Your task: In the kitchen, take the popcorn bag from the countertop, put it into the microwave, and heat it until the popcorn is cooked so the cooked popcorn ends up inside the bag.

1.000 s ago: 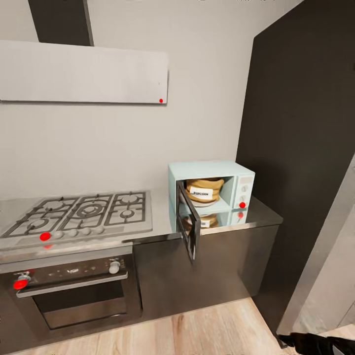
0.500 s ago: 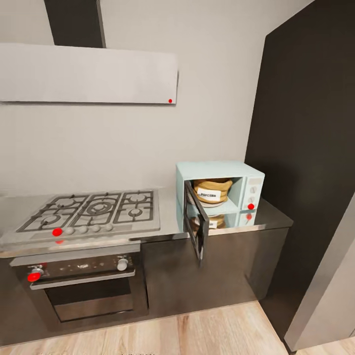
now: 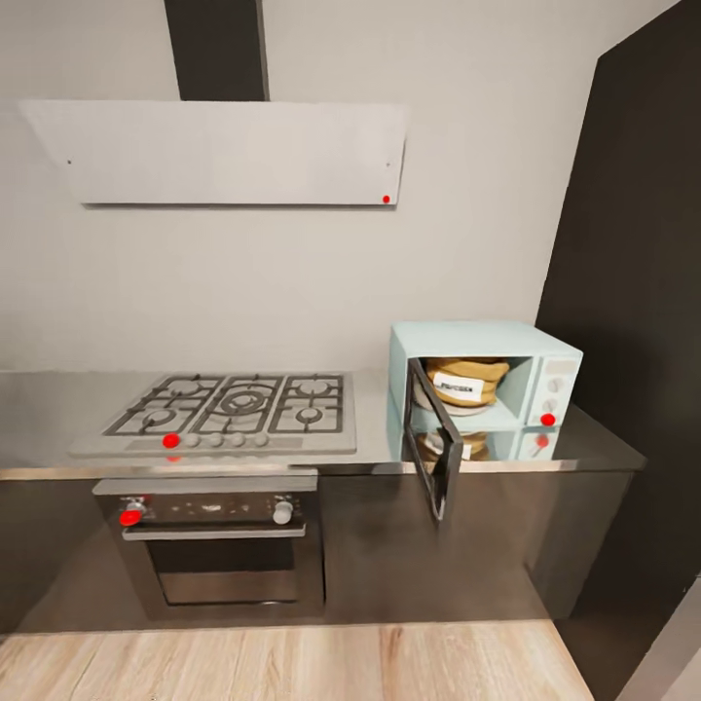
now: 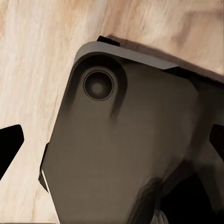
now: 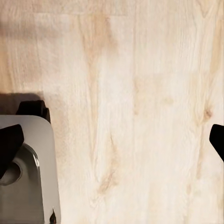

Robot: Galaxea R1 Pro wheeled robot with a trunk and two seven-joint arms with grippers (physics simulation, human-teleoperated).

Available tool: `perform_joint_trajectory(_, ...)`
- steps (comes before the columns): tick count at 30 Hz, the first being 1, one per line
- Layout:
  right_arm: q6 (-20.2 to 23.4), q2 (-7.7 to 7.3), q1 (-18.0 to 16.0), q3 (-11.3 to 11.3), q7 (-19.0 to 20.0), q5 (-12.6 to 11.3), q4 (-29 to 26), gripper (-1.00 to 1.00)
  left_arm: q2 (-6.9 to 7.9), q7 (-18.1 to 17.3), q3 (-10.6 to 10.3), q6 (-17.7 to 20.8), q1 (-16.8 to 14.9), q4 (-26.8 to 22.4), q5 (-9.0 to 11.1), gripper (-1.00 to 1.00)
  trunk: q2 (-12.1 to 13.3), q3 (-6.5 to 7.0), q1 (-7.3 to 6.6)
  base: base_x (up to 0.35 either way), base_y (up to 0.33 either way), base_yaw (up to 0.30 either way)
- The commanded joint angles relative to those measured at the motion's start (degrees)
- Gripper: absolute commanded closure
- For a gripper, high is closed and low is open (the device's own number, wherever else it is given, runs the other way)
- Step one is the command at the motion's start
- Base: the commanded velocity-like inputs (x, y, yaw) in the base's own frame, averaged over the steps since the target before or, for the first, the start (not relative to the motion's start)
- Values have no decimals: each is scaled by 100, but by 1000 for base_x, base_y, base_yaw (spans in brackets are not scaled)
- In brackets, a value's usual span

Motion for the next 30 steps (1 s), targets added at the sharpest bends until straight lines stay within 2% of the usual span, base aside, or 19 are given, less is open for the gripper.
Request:
perform_joint_trajectory(1,-12,10,-8,-44,-15,75,12,-100,-4,12,11,-16,-2,1,18,-100,-4,-6,0,0,0,173)
perform_joint_trajectory(5,-168,29,-8,-48,12,80,12,-100,-10,9,-11,-21,-2,-6,-12,-100,-4,-6,0,0,0,47)
perform_joint_trajectory(12,-196,31,34,-44,16,92,12,-100,-36,16,-10,-19,-2,1,-14,-100,-4,-6,0,17,-19,2)
perform_joint_trajectory(30,-181,19,84,-51,25,88,12,-100,-37,21,-22,23,-2,19,11,-100,-4,-6,0,170,-222,0)
